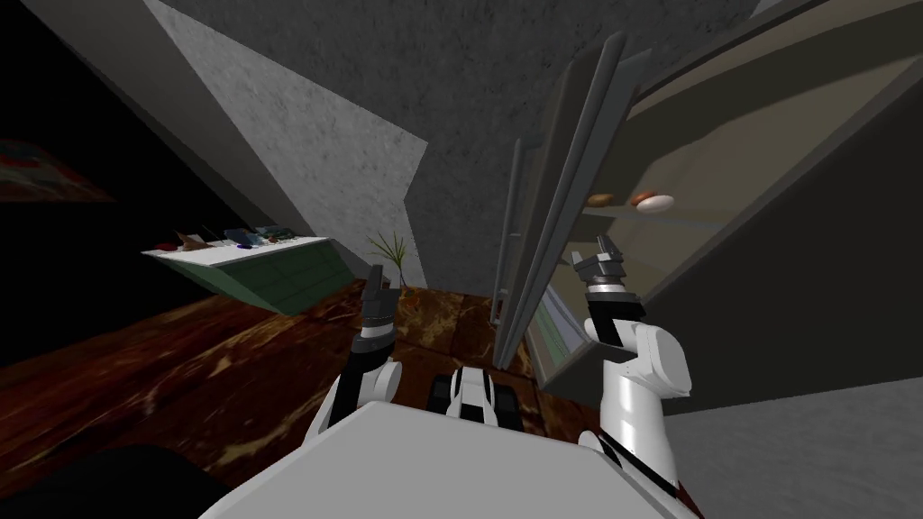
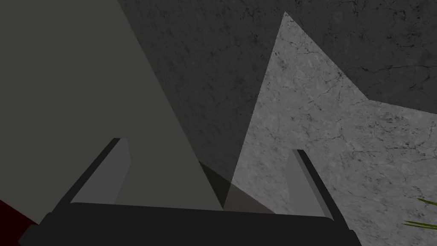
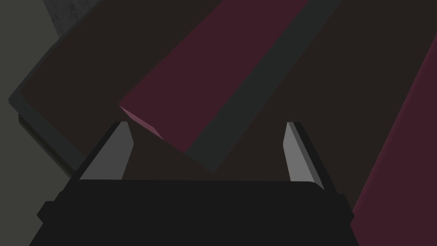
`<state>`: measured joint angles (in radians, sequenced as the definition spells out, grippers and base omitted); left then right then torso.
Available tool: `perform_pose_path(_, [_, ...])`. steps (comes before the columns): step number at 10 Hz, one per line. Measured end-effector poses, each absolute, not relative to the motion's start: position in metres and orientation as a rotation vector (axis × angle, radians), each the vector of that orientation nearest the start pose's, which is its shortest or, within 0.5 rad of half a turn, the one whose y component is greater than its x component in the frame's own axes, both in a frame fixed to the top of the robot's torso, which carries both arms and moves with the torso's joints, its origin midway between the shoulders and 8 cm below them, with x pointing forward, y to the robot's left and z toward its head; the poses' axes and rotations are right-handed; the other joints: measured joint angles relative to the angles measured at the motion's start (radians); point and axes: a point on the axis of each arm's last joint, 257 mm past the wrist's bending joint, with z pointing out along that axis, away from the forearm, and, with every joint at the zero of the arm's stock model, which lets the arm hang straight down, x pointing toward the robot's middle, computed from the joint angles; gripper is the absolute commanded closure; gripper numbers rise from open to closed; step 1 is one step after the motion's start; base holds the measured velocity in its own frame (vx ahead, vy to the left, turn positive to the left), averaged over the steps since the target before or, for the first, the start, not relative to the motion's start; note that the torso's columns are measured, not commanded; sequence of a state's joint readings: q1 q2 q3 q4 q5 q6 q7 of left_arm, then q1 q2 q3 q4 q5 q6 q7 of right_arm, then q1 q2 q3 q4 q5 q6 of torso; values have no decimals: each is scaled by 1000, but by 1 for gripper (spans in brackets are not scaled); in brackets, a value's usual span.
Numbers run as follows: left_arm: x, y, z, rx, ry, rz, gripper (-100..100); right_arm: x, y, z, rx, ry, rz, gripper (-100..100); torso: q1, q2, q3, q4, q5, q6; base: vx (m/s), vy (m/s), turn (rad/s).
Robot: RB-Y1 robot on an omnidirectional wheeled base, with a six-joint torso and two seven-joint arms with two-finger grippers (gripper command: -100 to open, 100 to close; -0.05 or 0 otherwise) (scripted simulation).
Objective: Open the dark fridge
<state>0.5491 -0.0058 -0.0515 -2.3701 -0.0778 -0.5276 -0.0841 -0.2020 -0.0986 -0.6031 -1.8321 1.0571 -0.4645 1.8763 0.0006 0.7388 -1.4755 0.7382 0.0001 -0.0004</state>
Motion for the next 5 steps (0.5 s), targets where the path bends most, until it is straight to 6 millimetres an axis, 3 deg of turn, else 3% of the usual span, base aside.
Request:
perform_pose_path(1, [321,255,53,-530,619,-1224,0,488,-408,65,-714,729,-1555,-100,0,0,0,0,0,1,-115,16,371])
perform_pose_path(4, [321,255,53,-530,619,-1224,0,491,-452,71,-679,770,-1625,-100,0,-1,0,0,0,0,-103,18,212])
perform_pose_path(5, [321,255,53,-530,619,-1224,0,493,-463,72,-668,781,-1644,-100,-1,-1,-1,0,0,1,-111,22,345])
